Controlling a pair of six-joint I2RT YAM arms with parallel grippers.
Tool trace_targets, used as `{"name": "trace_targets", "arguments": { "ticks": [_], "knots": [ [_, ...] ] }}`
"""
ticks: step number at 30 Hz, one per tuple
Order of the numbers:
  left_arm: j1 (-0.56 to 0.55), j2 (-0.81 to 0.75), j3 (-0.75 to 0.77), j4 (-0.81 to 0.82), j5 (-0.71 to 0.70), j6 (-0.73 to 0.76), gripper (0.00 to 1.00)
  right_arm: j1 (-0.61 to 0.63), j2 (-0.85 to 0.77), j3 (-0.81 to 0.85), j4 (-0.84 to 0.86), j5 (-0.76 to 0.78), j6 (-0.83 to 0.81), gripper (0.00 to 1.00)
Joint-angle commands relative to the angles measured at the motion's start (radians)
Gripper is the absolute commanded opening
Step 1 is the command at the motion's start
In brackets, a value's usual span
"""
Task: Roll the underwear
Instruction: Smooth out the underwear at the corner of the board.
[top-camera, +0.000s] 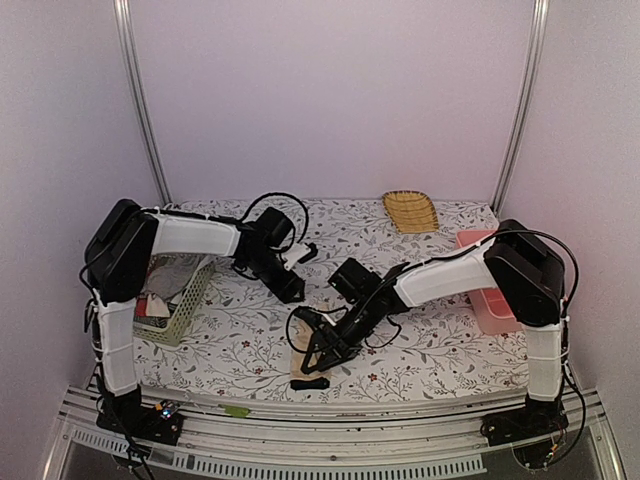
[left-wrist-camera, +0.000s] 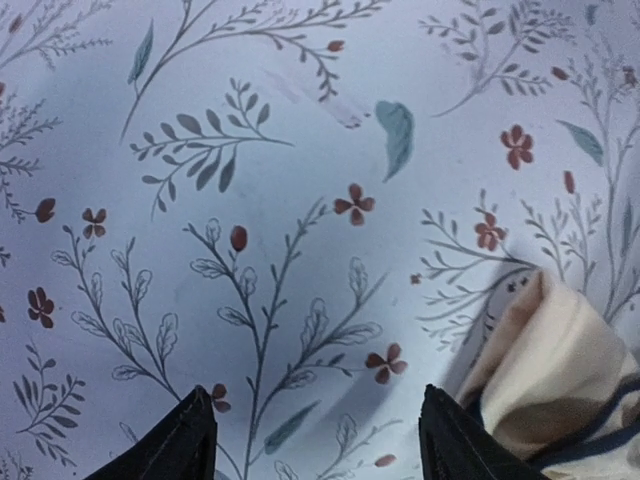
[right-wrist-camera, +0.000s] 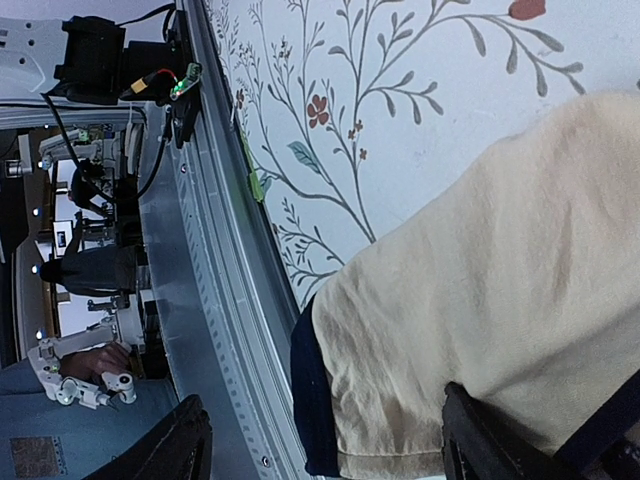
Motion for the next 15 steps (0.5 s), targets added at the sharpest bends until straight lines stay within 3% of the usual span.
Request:
{"name": "trace_targets", "arguments": {
  "ticks": [1,15],
  "knots": [
    [0.006,-0.149,-0.056,0.032,0.146,0.052,0.7,-0.015,0.037,0.033,-0.07,0.006,-0.05,0.8],
    [-0.088,-0.138,-0.14,0.102,-0.076,0.094,0.75,-0.019,0.064,0.036,-0.069,-0.025,-0.064,0.8]
  ]
}}
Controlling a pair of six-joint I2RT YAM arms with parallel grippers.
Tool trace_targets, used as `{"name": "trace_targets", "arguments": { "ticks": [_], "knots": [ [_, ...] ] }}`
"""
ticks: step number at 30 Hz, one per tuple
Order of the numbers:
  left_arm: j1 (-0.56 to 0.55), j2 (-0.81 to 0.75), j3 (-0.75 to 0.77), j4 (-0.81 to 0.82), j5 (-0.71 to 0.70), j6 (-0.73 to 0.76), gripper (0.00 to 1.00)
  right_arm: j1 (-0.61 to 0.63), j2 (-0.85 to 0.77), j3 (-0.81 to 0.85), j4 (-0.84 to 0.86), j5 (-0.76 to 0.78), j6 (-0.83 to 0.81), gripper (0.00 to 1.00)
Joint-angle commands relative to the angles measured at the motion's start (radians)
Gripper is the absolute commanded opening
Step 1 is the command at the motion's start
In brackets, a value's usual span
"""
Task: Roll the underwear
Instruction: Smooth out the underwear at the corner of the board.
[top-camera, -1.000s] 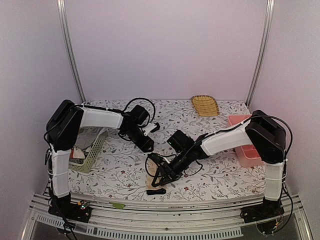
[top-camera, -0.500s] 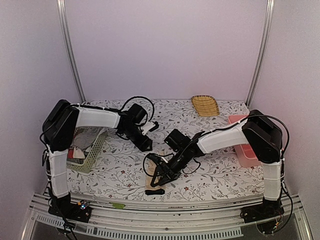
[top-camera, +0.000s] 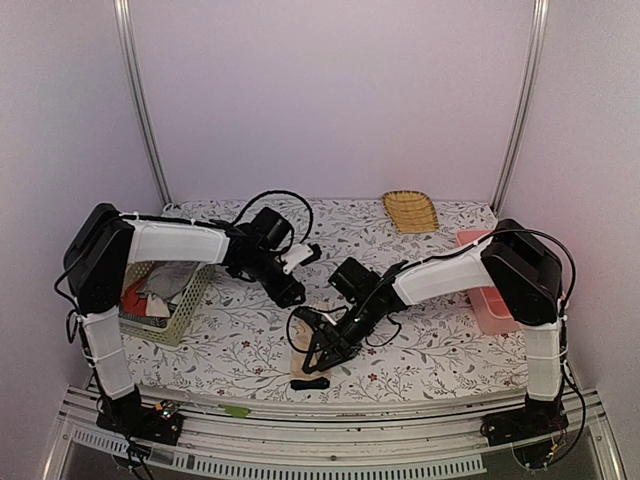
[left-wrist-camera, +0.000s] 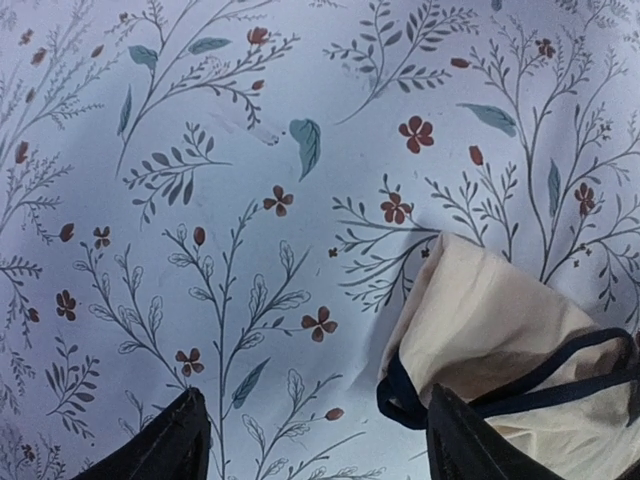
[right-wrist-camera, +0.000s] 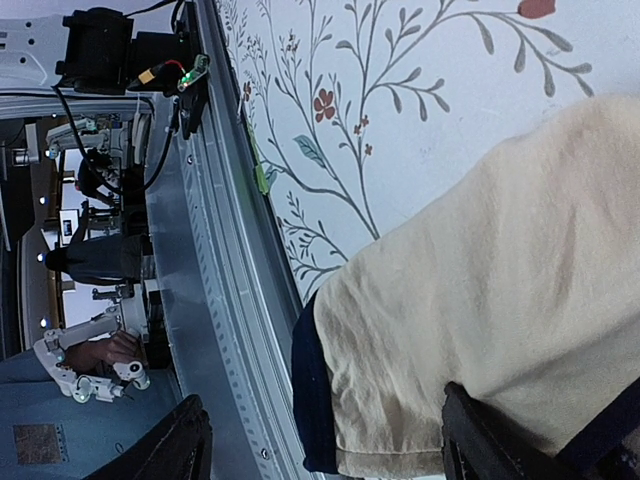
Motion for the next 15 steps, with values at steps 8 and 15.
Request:
{"name": "trace_targets", "arguments": {
  "ticks": [8,15],
  "knots": [
    [-0.08,0.1,-0.011,0.069,-0.185,0.029,0.75,-0.006,0.047,0.013,-0.032,-0.002,-0.014,0.8],
    [-0.088,0.167,-0.002,0.039,-0.382,0.132,0.75,-0.005,0.061,0.013,-0.049,-0.033,-0.019,0.8]
  ]
}}
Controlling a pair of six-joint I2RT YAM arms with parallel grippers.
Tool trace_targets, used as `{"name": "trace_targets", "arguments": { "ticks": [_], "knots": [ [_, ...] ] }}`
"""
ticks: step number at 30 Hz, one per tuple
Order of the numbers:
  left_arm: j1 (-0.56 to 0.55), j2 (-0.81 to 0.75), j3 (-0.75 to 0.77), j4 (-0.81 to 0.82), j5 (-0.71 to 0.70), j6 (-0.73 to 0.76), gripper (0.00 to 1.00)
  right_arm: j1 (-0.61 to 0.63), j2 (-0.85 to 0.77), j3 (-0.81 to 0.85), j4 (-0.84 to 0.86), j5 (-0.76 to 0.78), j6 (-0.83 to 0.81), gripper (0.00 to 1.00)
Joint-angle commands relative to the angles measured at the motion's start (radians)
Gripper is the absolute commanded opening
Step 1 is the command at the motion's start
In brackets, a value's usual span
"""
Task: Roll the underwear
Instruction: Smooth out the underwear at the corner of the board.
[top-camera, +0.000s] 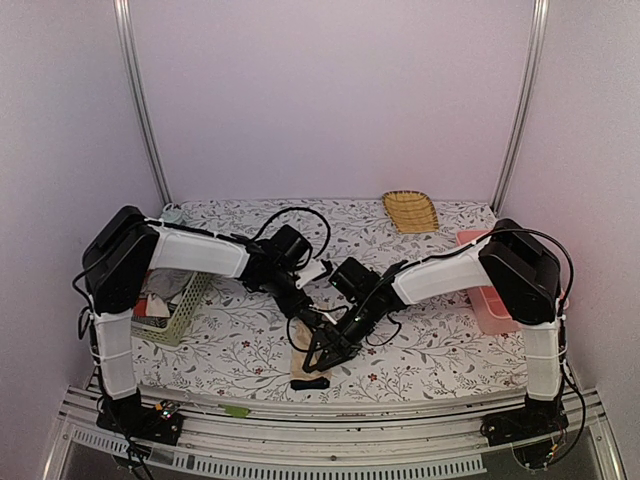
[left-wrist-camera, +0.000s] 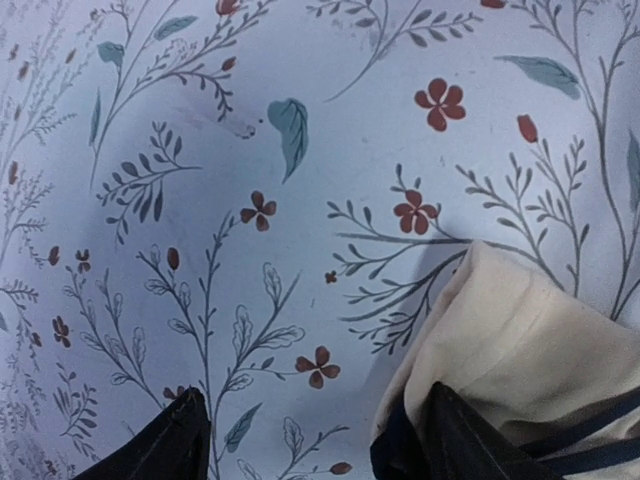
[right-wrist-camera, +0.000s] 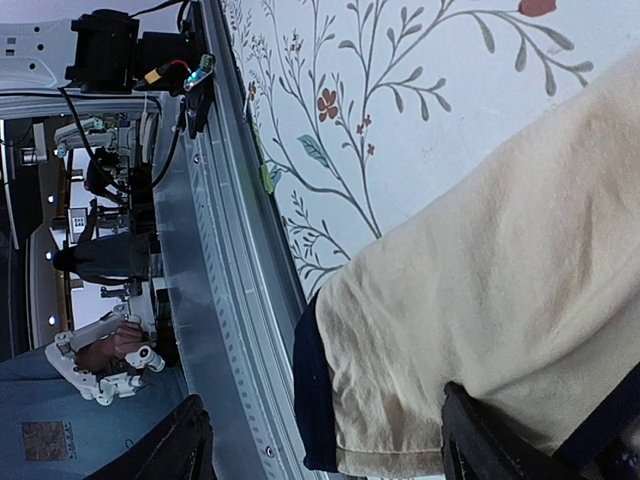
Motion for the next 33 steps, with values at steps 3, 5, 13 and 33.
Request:
{"name": "trace_targets", "arguments": {
  "ticks": [3,5,13,33],
  "knots": [
    [-0.001,0.089,0.018,-0.012,-0.211,0.104,0.75,0.0,0.066,0.017,-0.066,-0.022,-0.03,0.79],
    [-0.002,0.109,0.042,-0.004,-0.235,0.115,0.75,0.0,0.076,0.028,-0.086,-0.028,-0.042,0.79],
    [0.028,0.06,0.094,0.018,-0.145,0.104,0.85,0.0,0.091,0.087,-0.131,-0.05,-0.082,0.79],
    [0.188,-0.465,-0.147,0.01,0.082,-0.177,0.96,-0.006,-0.077,0.142,0.175,-0.026,0.309,0.84]
  ]
}}
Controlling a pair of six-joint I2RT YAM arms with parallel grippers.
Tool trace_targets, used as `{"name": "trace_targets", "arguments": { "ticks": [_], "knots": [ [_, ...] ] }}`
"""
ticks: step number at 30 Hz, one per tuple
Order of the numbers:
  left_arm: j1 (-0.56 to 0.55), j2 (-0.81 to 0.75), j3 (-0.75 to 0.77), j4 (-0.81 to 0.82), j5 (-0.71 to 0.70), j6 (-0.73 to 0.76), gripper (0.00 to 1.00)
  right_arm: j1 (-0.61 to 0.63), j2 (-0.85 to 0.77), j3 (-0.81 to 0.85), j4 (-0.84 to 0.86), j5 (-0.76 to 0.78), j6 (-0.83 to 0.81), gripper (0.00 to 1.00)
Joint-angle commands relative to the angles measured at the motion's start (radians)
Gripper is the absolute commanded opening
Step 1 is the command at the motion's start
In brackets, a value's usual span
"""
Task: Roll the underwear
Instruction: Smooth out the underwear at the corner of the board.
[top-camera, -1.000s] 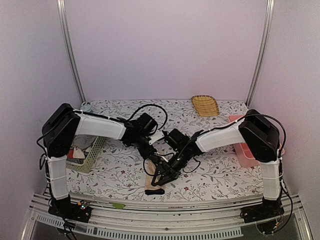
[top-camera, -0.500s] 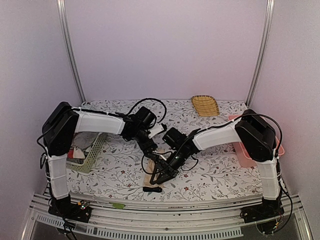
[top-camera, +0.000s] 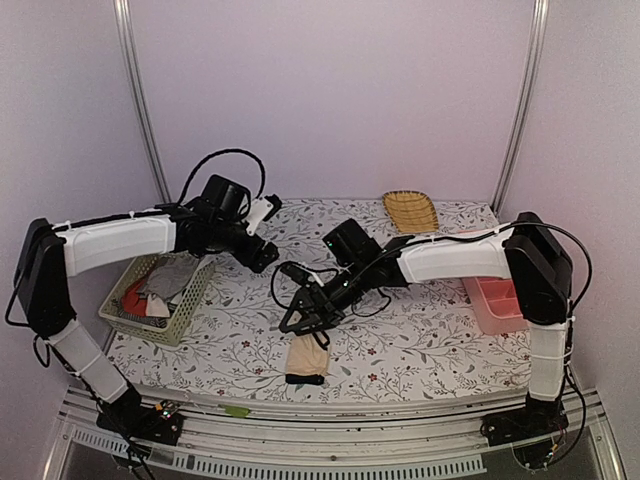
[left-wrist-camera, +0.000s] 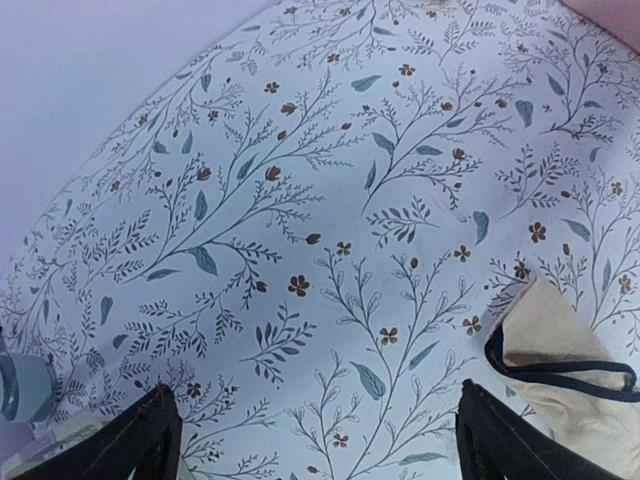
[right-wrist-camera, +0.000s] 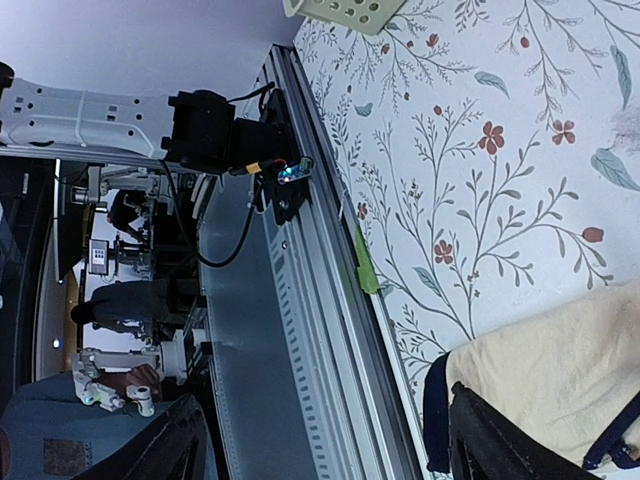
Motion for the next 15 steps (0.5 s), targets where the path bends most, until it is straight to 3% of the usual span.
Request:
{"name": "trace_targets", "arguments": {
  "ticks": [1,7,12,15],
  "knots": [
    [0.018,-0.118,-0.094,0.004,0.074,-0.104,0.96,0.005,-0.009,-0.012,0.15,-0.044,0.177,0.84],
    [0.021,-0.249,-0.228,0.038,0.149,-0.224,0.96,0.031,0.035,-0.08,0.367,-0.124,0.378,0.83],
    [0.02,-0.384,-0.354,0.105,0.207,-0.271,0.96,0.059,0.109,-0.136,0.45,-0.124,0.447,0.82],
    [0.008,-0.443,-0.411,0.113,0.331,-0.252,0.96,0.049,0.174,-0.185,0.515,-0.119,0.499,0.8]
  ]
}}
